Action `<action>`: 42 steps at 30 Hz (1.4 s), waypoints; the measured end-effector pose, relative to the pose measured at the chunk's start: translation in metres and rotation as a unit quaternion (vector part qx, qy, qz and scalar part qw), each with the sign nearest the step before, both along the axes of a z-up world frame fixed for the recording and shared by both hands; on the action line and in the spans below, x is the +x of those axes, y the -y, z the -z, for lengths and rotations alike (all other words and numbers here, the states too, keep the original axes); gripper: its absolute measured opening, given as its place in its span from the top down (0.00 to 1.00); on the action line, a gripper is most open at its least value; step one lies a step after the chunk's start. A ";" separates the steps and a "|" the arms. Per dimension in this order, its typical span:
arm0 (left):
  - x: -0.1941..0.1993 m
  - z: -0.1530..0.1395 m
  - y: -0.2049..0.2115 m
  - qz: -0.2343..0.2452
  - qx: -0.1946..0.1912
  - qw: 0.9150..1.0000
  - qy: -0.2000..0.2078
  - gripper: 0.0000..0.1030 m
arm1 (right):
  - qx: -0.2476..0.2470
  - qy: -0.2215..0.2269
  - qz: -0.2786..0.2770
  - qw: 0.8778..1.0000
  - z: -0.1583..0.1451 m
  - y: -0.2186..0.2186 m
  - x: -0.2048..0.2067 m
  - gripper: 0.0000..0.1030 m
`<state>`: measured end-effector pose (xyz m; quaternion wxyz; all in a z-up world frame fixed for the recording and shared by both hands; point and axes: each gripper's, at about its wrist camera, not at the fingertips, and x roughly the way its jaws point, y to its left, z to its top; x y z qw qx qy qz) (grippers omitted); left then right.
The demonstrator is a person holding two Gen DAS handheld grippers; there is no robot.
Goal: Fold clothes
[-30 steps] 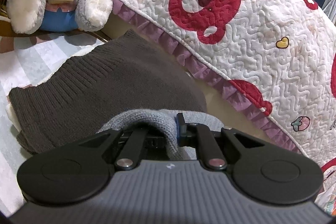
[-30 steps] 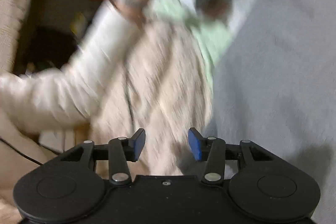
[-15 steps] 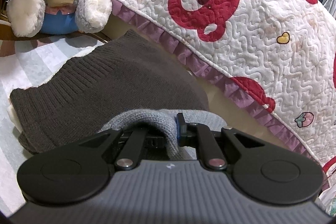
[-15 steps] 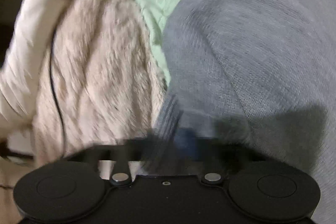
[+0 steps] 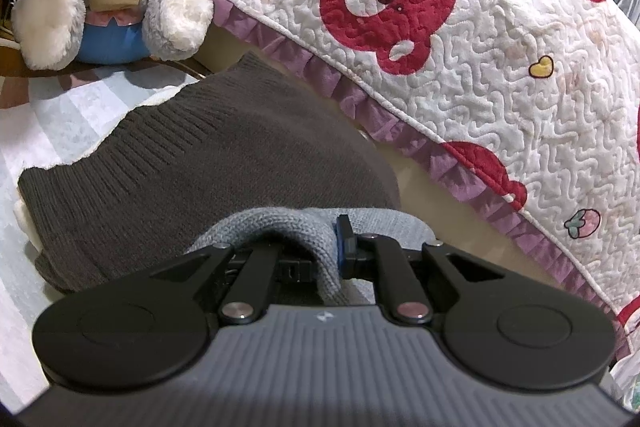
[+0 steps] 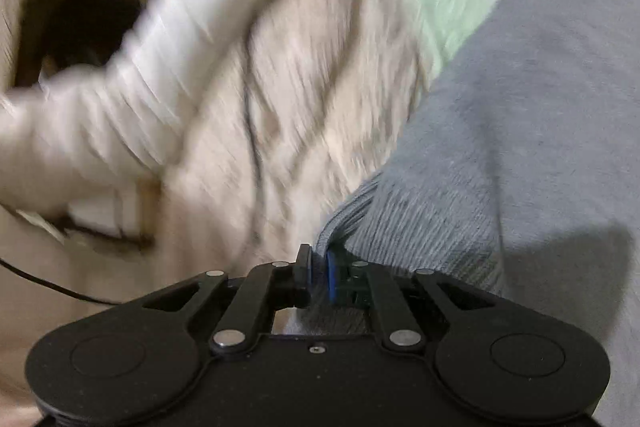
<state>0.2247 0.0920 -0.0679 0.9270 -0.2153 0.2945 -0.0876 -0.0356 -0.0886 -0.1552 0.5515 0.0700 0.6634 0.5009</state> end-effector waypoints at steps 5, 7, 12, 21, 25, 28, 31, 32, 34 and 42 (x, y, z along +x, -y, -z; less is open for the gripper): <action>0.000 0.001 -0.001 0.002 -0.001 1.000 -0.002 0.91 | 0.065 0.000 0.020 0.998 -0.020 0.018 0.012 0.72; 0.000 0.001 0.000 0.002 0.000 1.000 -0.003 0.91 | 0.065 -0.001 0.055 0.996 -0.029 0.033 0.018 0.64; 0.000 0.001 -0.001 0.003 0.001 1.000 -0.004 0.91 | -0.029 0.007 0.119 0.992 -0.029 0.054 0.020 0.60; -0.001 0.001 -0.002 0.004 0.000 1.000 -0.004 0.91 | -0.121 0.009 0.160 0.980 0.010 0.053 0.023 0.54; -0.001 0.000 -0.001 0.002 -0.001 1.000 -0.006 0.91 | -0.058 -0.029 0.215 0.974 0.012 0.078 0.026 0.94; -0.001 -0.001 -0.001 0.003 -0.001 1.000 -0.008 0.91 | 0.011 -0.050 0.226 0.973 -0.003 0.087 0.022 0.94; -0.002 -0.004 0.001 0.008 0.011 1.000 -0.011 0.91 | 0.048 -0.039 0.188 0.980 -0.026 0.078 0.017 0.97; -0.003 -0.005 0.002 0.010 0.017 1.000 -0.012 0.91 | 0.064 -0.037 0.174 0.982 -0.033 0.072 0.016 0.97; -0.005 -0.008 0.004 0.017 0.025 0.999 -0.011 0.91 | 0.086 -0.029 0.145 0.985 -0.042 0.055 0.017 0.97; -0.012 -0.012 -0.017 0.006 -0.029 1.000 -0.004 0.94 | -0.021 0.111 0.115 0.987 -0.039 0.043 0.039 0.89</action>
